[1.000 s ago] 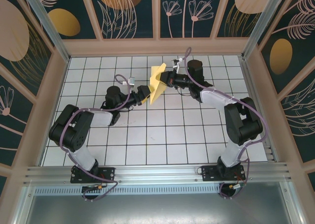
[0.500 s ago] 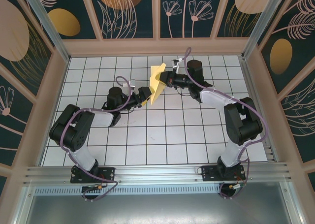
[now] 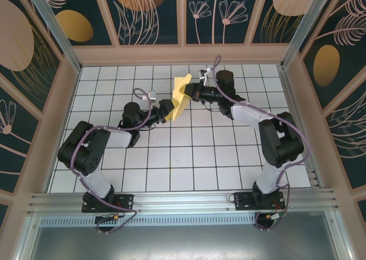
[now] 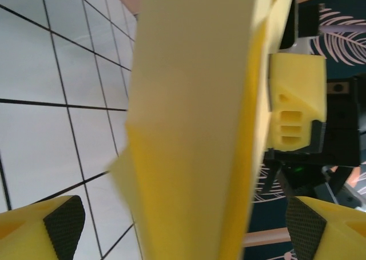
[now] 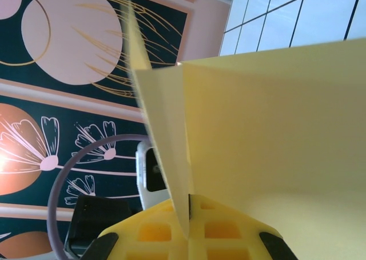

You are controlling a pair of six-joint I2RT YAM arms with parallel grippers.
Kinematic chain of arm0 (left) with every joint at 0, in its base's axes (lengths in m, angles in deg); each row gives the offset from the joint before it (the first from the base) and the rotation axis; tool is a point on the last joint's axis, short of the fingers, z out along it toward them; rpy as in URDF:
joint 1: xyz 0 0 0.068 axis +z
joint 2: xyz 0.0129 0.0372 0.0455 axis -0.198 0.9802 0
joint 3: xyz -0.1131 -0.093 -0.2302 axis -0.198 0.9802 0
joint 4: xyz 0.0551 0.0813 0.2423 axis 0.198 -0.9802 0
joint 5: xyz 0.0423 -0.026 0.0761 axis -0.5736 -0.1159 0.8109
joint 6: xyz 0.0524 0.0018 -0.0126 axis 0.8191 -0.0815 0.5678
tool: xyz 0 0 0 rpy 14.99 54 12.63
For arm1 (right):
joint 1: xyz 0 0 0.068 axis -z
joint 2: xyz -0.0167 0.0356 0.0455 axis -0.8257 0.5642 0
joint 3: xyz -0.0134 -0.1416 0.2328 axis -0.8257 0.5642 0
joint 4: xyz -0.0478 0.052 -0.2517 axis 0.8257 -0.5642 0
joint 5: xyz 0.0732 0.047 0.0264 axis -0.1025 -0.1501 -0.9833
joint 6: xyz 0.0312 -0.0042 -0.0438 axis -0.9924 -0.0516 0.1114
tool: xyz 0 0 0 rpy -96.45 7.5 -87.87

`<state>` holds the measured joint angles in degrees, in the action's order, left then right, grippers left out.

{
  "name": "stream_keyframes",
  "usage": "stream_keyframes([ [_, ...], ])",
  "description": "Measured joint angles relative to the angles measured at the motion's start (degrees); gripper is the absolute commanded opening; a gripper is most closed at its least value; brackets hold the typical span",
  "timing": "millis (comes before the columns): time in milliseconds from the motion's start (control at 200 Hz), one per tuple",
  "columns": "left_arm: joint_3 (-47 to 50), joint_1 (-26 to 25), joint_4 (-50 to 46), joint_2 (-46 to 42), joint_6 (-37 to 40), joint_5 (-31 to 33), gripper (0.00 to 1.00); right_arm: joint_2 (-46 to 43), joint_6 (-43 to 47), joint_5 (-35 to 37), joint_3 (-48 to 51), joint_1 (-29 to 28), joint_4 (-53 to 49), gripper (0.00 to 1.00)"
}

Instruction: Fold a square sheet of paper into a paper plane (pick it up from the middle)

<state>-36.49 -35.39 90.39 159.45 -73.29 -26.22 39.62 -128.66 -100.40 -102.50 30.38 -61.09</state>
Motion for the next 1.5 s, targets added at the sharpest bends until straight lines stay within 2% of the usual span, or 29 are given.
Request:
stream_keyframes([
  [480,-0.1,0.0,2.1,0.0,0.3,0.2,0.45,1.7,0.1,-1.4,0.4,-0.7,-1.2,0.05],
  [610,-0.2,0.0,1.9,0.0,0.5,0.2,0.37,1.7,0.2,-1.7,0.4,-0.7,-2.4,0.05],
  [781,-0.2,0.0,1.4,0.0,1.0,0.3,0.22,1.7,0.5,-2.5,0.4,-0.7,-2.9,0.06],
  [906,-0.3,0.0,0.7,0.0,1.8,0.3,0.13,1.7,1.5,-2.4,0.4,-0.7,-4.3,0.14],
  [1071,-0.3,0.0,-2.4,-0.2,3.9,0.7,0.11,1.3,5.7,1.4,0.1,-0.5,-11.8,0.37],
  [1171,-0.5,0.0,-8.3,-1.9,7.6,2.3,0.11,-0.6,8.7,6.2,0.1,0.5,-17.6,0.50],
  [1306,-3.1,-0.1,-23.6,-6.2,17.0,8.3,0.11,-5.9,12.3,15.4,0.3,2.7,-24.0,0.62],
  [1401,-6.9,-0.2,-37.1,-9.5,25.0,16.8,0.11,-10.2,14.3,21.9,1.7,3.7,-26.3,0.68],
  [1501,-11.3,-0.8,-50.4,-12.4,32.6,28.5,0.11,-13.3,15.4,28.2,3.8,3.8,-27.6,0.70],
])
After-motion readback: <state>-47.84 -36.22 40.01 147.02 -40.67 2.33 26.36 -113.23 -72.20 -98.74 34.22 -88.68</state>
